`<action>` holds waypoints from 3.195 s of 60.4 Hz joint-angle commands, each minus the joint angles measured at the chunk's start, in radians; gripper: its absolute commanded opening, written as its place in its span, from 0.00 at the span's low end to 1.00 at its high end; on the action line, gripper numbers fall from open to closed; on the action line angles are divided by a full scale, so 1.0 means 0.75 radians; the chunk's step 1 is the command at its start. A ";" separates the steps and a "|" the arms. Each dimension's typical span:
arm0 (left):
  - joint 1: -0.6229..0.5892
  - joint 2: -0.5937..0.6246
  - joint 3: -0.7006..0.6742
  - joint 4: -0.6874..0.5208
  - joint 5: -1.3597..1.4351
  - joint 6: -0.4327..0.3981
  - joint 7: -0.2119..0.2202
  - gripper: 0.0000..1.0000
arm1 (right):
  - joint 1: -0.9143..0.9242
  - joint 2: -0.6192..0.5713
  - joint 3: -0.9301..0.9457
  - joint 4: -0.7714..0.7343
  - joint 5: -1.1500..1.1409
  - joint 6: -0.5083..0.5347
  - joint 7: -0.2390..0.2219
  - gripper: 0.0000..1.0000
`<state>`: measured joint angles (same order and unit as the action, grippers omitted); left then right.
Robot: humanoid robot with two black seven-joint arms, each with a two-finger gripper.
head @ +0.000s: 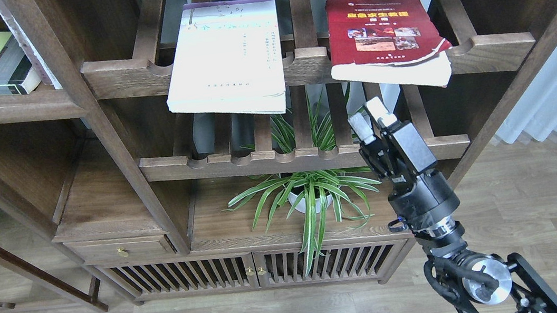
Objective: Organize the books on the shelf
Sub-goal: 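Reach the right gripper up to the red book on the upper shelf, then grasp the red book with the right gripper and pull it down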
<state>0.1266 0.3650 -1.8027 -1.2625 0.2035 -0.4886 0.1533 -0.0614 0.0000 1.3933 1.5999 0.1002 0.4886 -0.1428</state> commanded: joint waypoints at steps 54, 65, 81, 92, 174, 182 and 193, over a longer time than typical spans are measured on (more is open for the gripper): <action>0.007 0.002 -0.002 0.018 -0.001 0.000 -0.002 1.00 | 0.149 -0.145 0.108 -0.082 -0.001 0.000 0.002 0.89; 0.007 0.002 -0.004 0.018 -0.001 0.000 -0.002 1.00 | 0.160 -0.151 0.110 -0.082 -0.001 0.000 0.002 0.85; 0.007 0.002 -0.004 0.018 -0.001 0.000 -0.002 1.00 | 0.147 -0.206 0.114 -0.127 -0.001 0.000 0.004 0.56; 0.007 0.002 -0.004 0.018 -0.001 0.000 -0.002 1.00 | 0.123 -0.258 0.112 -0.133 -0.003 0.000 0.004 0.32; 0.011 -0.029 0.264 0.117 -0.063 0.000 -0.010 1.00 | -0.587 -0.155 -0.072 -0.084 0.012 0.000 0.004 0.04; 0.009 -0.047 0.305 0.117 -0.083 0.000 -0.018 1.00 | -0.616 -0.153 -0.117 -0.086 0.012 0.000 0.004 0.04; -0.015 -0.063 0.589 0.155 -0.345 0.000 -0.002 1.00 | -0.614 -0.115 -0.236 -0.123 0.004 0.000 0.000 0.04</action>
<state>0.1303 0.3173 -1.5156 -1.1609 0.0583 -0.4887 0.1456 -0.5227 -0.1105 1.2745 1.5308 0.1082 0.4883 -0.1412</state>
